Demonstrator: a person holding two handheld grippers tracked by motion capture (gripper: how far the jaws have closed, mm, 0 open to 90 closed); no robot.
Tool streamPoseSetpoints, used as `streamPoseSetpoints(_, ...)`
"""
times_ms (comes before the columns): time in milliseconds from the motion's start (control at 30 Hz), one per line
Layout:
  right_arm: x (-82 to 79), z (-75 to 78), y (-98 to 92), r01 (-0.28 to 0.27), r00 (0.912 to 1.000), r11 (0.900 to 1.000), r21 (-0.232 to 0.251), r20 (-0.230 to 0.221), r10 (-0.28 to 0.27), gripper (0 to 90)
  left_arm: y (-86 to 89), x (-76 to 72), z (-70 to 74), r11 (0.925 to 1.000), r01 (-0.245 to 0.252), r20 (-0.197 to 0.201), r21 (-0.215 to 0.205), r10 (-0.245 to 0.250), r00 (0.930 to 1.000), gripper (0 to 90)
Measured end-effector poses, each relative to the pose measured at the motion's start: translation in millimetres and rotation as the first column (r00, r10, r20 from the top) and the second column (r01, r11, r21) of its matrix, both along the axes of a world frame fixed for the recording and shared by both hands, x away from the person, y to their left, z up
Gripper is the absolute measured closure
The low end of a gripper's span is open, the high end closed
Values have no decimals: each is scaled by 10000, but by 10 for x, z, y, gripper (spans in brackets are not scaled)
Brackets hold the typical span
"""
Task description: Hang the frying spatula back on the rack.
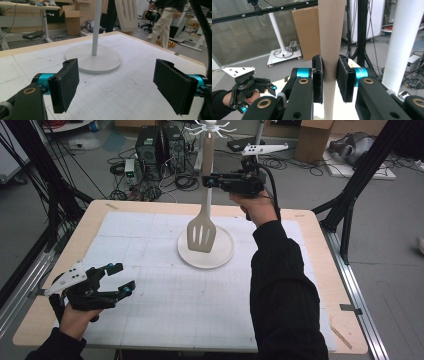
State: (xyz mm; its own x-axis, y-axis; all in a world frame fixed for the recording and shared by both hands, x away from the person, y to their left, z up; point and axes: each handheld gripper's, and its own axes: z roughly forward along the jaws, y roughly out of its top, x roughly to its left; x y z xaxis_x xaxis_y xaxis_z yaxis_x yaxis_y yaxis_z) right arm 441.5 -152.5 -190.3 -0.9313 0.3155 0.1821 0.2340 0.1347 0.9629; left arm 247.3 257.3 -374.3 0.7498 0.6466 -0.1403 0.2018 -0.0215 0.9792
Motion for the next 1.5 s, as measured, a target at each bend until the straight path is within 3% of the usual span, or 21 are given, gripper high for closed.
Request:
streamPoseSetpoints(300, 46, -58, 37, -132, 9997, 9999, -101, -186, 130, 765, 6, 0, -1, 10000, 28, -22, 1, -28, 10000, 215)
streamPoseSetpoints(733, 89, -133, 43, 349, 9988, 9990, -270, -340, -358, 759, 24, 1, -10, 10000, -17, 5, -71, 17, 10000, 217)
streamPoseSetpoints(800, 61, -145, 39, 502, 9984, 9984, -251, -253, -509, 717, 29, 3, -19, 10000, -39, -15, -88, 39, 10000, 217)
streamPoseSetpoints(900, -40, -152, -2, 1085, 9941, 9936, -320, 79, -1083, 529, 44, 2, -35, 9999, -81, -46, -63, 81, 10000, 217)
streamPoseSetpoints(1000, -239, -188, -76, 1997, 9774, 9750, -971, 906, -1911, 445, 59, 1, -54, 9996, -209, -123, -165, 207, 9997, 217)
streamPoseSetpoints(1133, -595, -384, -237, 3497, 9281, 9226, -1627, 1946, -3174, 312, 87, 12, -79, 9985, -429, -171, -343, 423, 9990, 217)
streamPoseSetpoints(1267, -968, -710, -475, 4089, 9032, 8952, -1771, 2190, -3692, 205, 105, 22, -91, 9976, -601, -214, -338, 594, 9980, 216)
streamPoseSetpoints(1333, -1217, -938, -654, 4339, 8923, 8818, -1849, 2240, -3921, 190, 109, 31, -96, 9969, -699, -208, -357, 692, 9974, 216)
streamPoseSetpoints(1367, -1357, -1055, -756, 4571, 8810, 8680, -1940, 2330, -4118, 185, 109, 35, -97, 9968, -723, -215, -355, 716, 9972, 216)
streamPoseSetpoints(1400, -1439, -1121, -821, 4651, 8760, 8637, -1943, 2422, -4172, 185, 107, 42, -100, 9963, -771, -216, -372, 763, 9969, 216)
streamPoseSetpoints(1467, -1639, -1289, -995, 5024, 8544, 8480, -1687, 2473, -4570, 178, 103, 52, -102, 9961, -825, -191, -308, 819, 9965, 216)
streamPoseSetpoints(1500, -1750, -1389, -1092, 5312, 8382, 8325, -1572, 2407, -4894, 163, 100, 52, -102, 9960, -847, -186, -284, 842, 9963, 216)
